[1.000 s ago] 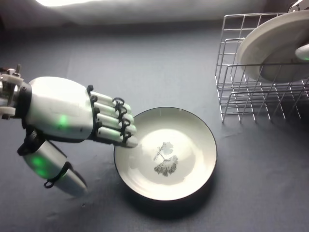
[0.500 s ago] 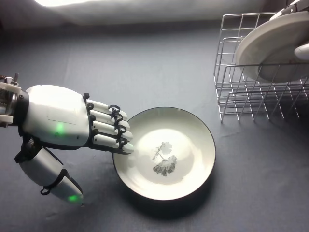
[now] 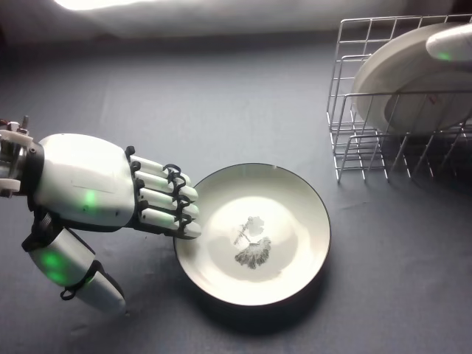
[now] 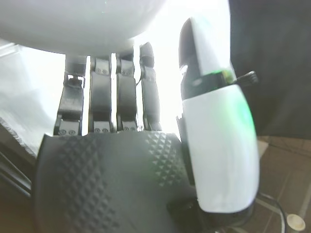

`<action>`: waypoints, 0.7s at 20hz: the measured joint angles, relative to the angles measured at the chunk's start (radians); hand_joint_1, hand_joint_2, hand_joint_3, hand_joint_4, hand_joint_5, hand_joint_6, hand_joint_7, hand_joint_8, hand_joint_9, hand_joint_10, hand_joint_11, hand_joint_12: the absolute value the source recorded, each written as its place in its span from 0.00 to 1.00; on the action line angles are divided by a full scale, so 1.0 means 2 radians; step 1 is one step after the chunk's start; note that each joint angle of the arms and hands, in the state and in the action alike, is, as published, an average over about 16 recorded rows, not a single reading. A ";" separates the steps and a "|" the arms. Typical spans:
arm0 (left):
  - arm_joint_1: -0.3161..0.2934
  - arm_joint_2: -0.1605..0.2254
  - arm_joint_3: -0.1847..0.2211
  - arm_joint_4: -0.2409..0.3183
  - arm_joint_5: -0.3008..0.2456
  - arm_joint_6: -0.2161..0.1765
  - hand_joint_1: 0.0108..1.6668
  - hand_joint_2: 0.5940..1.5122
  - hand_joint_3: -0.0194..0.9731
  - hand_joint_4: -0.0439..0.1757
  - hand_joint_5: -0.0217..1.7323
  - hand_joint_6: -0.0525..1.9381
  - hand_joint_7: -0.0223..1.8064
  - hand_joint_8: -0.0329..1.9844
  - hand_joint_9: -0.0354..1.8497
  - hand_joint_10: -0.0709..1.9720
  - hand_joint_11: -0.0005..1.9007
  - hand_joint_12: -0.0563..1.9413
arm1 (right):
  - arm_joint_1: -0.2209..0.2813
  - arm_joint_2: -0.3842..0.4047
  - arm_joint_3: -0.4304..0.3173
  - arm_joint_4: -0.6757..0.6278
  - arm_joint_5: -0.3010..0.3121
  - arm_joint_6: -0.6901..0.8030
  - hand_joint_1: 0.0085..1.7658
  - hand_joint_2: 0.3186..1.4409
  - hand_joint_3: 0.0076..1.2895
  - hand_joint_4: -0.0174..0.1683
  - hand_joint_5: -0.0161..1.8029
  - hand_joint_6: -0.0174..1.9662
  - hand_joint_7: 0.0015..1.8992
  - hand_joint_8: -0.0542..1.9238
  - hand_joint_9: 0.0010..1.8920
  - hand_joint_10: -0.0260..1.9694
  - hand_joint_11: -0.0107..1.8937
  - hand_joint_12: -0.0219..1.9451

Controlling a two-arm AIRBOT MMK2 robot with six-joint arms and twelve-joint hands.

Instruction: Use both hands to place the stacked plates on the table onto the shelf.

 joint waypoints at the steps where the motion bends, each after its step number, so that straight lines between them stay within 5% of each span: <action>1: 0.003 0.000 0.000 -0.002 0.001 0.001 0.00 0.57 0.04 0.19 0.06 0.03 0.05 0.02 0.03 0.03 0.02 0.04 | 0.005 -0.001 -0.002 -0.009 0.000 0.000 0.58 0.68 0.00 0.08 0.24 0.02 0.22 0.03 0.18 0.06 0.03 0.47; 9: 0.041 0.000 0.003 -0.028 0.008 0.010 0.00 0.57 0.04 0.18 0.04 0.02 0.03 0.01 0.02 0.02 0.02 0.04 | 0.032 -0.007 -0.025 -0.153 0.019 -0.001 0.52 0.60 0.00 0.08 0.08 0.02 0.05 0.03 0.04 0.02 0.01 0.13; 14: 0.061 -0.001 0.004 -0.044 0.013 0.015 0.00 0.57 0.04 0.17 0.04 0.01 0.02 0.01 0.01 0.02 0.02 0.04 | 0.030 -0.011 -0.044 -0.268 0.040 -0.001 0.52 0.54 0.01 0.08 0.03 0.02 0.01 0.03 0.01 0.02 0.02 0.01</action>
